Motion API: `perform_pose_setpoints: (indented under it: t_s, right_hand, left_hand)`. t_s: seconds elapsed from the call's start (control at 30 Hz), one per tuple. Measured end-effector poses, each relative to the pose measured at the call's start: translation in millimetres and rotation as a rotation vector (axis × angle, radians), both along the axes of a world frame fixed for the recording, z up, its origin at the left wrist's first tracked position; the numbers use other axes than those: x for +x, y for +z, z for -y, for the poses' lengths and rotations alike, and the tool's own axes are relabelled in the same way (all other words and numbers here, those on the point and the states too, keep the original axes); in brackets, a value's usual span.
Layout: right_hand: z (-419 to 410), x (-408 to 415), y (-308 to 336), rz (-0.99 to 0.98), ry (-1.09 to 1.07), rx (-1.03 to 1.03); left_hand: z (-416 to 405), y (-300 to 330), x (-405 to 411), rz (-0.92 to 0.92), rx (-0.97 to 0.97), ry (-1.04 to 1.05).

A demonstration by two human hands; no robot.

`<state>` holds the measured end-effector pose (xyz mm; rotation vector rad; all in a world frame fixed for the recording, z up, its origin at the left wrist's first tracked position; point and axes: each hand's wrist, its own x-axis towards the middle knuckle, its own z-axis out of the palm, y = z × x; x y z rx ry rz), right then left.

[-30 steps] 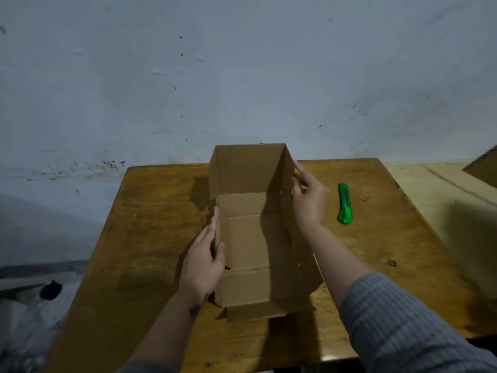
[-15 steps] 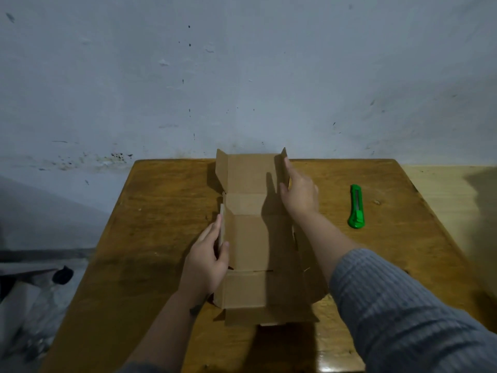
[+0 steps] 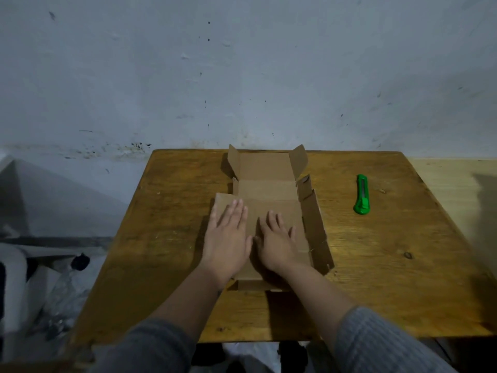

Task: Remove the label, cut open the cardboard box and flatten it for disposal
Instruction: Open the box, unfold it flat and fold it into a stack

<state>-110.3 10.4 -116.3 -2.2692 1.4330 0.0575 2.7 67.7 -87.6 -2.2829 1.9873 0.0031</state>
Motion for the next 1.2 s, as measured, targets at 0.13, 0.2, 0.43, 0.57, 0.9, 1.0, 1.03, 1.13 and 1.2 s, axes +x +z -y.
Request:
perform_pose_setpoints:
  t_s: [0.13,0.2,0.43,0.57,0.9,1.0,1.03,1.13,1.2]
  right_hand:
    - [-8,-2,-8,-0.046,0.016,-0.015]
    - [-9,-2,-10,-0.058,0.027,-0.026]
    - [-9,-6,-17,-0.064,0.056,-0.045]
    - [-9,-5,-19,-0.087,0.057,-0.056]
    - [-11,-3,-15,-0.079,0.057,-0.045]
    - [-5,-1,-6,-0.002,0.002,-0.093]
    - [0,-1,-2,0.017,-0.025,-0.142]
    - [23,-2,8,-0.013,-0.076,-0.285]
    - [44,-5,13,-0.095,-0.077,-0.361]
  left_hand:
    - [-12,-12,14,-0.062,0.034,0.131]
    - [-15,-14,23,-0.156,-0.021,0.159]
    - [-30,-18,52,-0.281,-0.217,0.209]
    - [-38,-31,76,-0.219,-0.086,0.339]
    - [-39,-38,79,-0.306,0.052,0.364]
    - [-22,-21,70,-0.284,-0.005,0.372]
    - [-14,-14,66,-0.265,-0.03,0.367]
    - [18,5,53,-0.243,-0.068,0.317]
    - [37,12,41,-0.21,-0.073,0.227]
